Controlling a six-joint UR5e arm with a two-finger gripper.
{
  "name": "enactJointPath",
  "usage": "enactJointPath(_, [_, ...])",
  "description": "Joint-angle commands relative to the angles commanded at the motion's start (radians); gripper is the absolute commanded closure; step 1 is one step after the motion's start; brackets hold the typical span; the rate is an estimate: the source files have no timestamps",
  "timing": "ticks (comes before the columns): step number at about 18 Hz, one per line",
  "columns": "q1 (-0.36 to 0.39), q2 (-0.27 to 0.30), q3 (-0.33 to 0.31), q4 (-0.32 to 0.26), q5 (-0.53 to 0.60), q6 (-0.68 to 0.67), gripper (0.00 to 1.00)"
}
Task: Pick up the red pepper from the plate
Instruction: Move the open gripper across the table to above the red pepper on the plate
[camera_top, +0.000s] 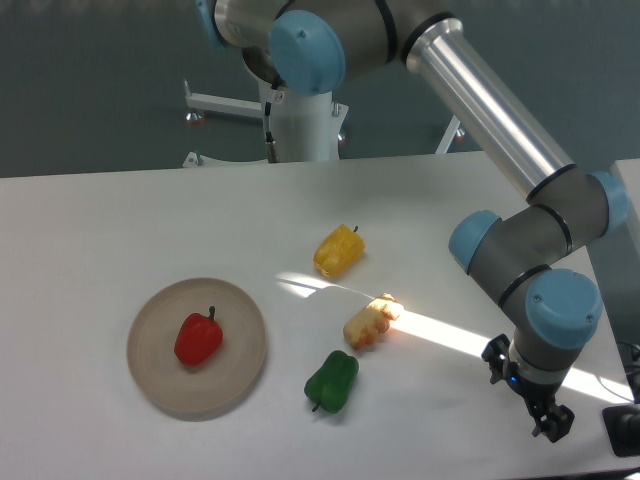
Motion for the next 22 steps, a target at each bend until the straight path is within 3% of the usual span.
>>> enactJointPath(8, [-0.031, 0.035, -0.041, -0.003, -0.002, -0.034, 0.0])
enactJointPath(13, [-0.064, 0.098, -0.124, -0.006, -0.002, -0.169, 0.0])
enactJointPath(17, [-0.097, 0.178, -0.227, -0.008, -0.029, -0.262, 0.0])
enactJointPath(22, [-0.168, 0.329, -0.421, -0.005, -0.061, -0.475, 0.0])
